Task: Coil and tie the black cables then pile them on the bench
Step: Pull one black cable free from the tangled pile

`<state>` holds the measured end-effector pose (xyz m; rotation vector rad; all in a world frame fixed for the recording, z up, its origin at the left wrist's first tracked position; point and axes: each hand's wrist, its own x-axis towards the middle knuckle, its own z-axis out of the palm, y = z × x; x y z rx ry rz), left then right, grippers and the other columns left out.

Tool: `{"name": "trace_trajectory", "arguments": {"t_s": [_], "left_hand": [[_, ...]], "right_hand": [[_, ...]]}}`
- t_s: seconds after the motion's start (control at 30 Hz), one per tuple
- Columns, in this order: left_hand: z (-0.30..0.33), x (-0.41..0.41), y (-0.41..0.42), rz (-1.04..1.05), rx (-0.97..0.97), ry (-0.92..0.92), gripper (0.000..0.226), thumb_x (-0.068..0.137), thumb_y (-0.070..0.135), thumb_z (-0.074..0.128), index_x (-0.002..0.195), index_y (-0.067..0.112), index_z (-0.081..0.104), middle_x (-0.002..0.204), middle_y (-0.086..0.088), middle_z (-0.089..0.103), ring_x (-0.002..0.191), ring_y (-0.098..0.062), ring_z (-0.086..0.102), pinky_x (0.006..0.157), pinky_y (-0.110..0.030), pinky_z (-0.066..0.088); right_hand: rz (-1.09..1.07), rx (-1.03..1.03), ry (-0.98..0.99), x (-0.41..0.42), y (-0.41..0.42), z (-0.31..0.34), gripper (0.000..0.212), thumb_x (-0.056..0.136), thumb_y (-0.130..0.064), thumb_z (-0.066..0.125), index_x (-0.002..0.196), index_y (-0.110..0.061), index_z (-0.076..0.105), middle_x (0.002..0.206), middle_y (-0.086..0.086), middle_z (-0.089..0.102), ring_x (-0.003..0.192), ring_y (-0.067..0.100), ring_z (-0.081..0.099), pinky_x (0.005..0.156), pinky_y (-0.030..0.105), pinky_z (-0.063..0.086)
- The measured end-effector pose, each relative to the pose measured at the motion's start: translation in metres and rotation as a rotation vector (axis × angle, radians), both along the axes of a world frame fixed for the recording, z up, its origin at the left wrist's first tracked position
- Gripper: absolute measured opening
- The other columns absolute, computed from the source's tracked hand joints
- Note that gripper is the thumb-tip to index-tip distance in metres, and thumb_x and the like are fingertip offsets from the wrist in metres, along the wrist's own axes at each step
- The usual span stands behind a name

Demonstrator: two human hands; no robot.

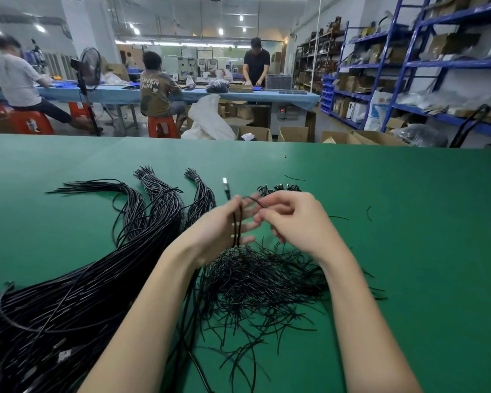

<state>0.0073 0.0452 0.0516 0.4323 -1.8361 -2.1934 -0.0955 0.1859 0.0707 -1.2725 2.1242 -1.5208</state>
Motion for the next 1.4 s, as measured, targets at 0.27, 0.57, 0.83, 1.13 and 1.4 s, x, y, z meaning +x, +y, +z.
{"name": "trace_trajectory", "arguments": {"t_s": [0.27, 0.57, 0.83, 1.13, 1.4], "left_hand": [[-0.001, 0.006, -0.009, -0.069, 0.443, 0.307, 0.049, 0.109, 0.039, 0.024, 0.143, 0.015, 0.051, 0.141, -0.011, 0.060, 0.127, -0.033, 0.059, 0.095, -0.044, 0.057], [0.003, 0.020, -0.005, -0.533, 0.376, 0.269, 0.051, 0.105, 0.040, 0.032, 0.149, 0.020, 0.049, 0.150, -0.015, 0.050, 0.127, -0.045, 0.056, 0.104, -0.050, 0.050], [0.006, 0.015, 0.014, -0.670, -0.053, -0.281, 0.050, 0.106, 0.045, 0.027, 0.144, 0.020, 0.049, 0.151, -0.002, 0.051, 0.136, -0.033, 0.051, 0.111, -0.041, 0.043], [0.002, -0.002, 0.013, -0.150, 0.071, -0.049, 0.048, 0.109, 0.038, 0.026, 0.139, 0.014, 0.054, 0.130, 0.005, 0.067, 0.114, -0.019, 0.064, 0.107, -0.039, 0.045], [0.007, -0.007, 0.018, -0.018, 0.163, 0.118, 0.042, 0.109, 0.028, 0.033, 0.124, 0.000, 0.060, 0.112, -0.012, 0.075, 0.090, -0.017, 0.072, 0.074, -0.029, 0.059]], "right_hand": [[0.356, 0.131, -0.632, 0.006, 0.000, -0.029, 0.026, 0.098, -0.043, 0.062, 0.090, -0.026, 0.080, 0.066, -0.001, 0.064, 0.048, 0.008, 0.054, 0.043, 0.017, 0.043], [0.397, 0.448, -0.472, -0.020, 0.029, -0.042, 0.040, 0.078, -0.060, 0.077, 0.070, -0.021, 0.074, 0.055, -0.008, 0.045, 0.045, 0.006, 0.032, 0.045, 0.019, 0.023], [-0.010, 0.349, -0.033, -0.027, 0.035, 0.000, 0.011, 0.086, -0.038, 0.077, 0.078, -0.033, 0.082, 0.074, -0.019, 0.075, 0.067, -0.001, 0.061, 0.070, 0.022, 0.046], [0.028, -0.010, -0.347, -0.008, 0.021, 0.012, 0.013, 0.097, -0.001, 0.065, 0.100, -0.011, 0.074, 0.086, 0.007, 0.080, 0.072, 0.011, 0.072, 0.068, 0.026, 0.062], [-0.021, 0.035, -0.423, 0.001, 0.009, -0.003, 0.010, 0.082, -0.008, 0.084, 0.089, -0.009, 0.077, 0.084, 0.013, 0.079, 0.068, 0.016, 0.075, 0.067, 0.029, 0.062]]}}
